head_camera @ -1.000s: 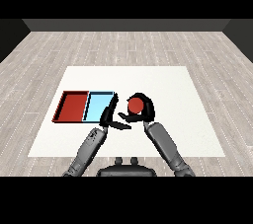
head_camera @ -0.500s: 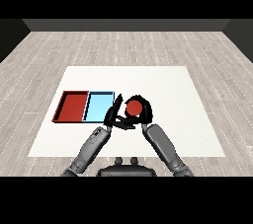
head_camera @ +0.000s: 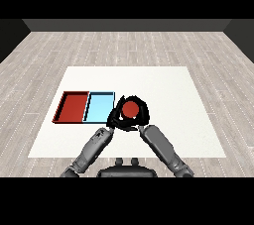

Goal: Pick the red can and put it in the red box

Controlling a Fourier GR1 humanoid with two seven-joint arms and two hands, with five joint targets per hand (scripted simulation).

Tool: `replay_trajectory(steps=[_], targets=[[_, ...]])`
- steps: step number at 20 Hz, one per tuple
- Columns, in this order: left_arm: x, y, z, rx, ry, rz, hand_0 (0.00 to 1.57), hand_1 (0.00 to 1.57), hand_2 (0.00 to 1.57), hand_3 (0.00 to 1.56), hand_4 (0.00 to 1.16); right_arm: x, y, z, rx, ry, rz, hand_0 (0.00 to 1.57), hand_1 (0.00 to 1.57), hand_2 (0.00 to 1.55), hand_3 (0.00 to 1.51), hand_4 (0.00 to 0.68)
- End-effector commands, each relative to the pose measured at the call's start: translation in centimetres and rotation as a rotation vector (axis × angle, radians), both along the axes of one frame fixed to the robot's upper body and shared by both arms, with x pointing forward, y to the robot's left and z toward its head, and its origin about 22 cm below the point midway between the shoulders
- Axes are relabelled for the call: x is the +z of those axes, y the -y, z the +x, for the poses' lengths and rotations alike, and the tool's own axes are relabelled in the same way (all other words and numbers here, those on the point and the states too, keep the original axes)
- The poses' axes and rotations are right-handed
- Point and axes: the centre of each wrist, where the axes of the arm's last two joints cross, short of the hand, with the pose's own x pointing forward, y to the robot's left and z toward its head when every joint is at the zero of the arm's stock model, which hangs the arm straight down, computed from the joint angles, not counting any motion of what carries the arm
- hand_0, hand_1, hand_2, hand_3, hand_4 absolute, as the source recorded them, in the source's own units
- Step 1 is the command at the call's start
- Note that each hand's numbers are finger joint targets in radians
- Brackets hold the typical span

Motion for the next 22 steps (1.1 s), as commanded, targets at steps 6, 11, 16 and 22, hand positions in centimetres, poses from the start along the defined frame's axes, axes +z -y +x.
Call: replay_trajectory(steps=[6,11,16,22], targets=[[0.5,0.9,0.7,0.044,0.001,-0.028,0.0,0.0,0.0,0.0,0.0,-1.8,0.3,0.5,-0.009,0.003,-0.026,1.5,1.5,1.46,1.4,0.638],[1.0,1.4,0.4,0.211,-0.051,-0.028,1.57,1.57,1.57,1.52,1.13,0.3,-1.0,0.9,0.005,0.002,-0.015,1.53,1.53,1.46,1.39,0.652],[-0.5,1.1,-0.7,0.205,-0.076,-0.013,1.57,1.57,1.56,1.48,1.12,0.8,-0.9,1.9,0.021,-0.018,-0.023,1.49,1.49,1.44,1.39,0.651],[0.7,2.9,0.0,0.252,-0.007,-0.015,1.57,1.57,1.56,1.48,1.14,1.0,-1.5,-0.8,0.006,-0.017,0.002,1.49,1.49,1.44,1.39,0.642]])
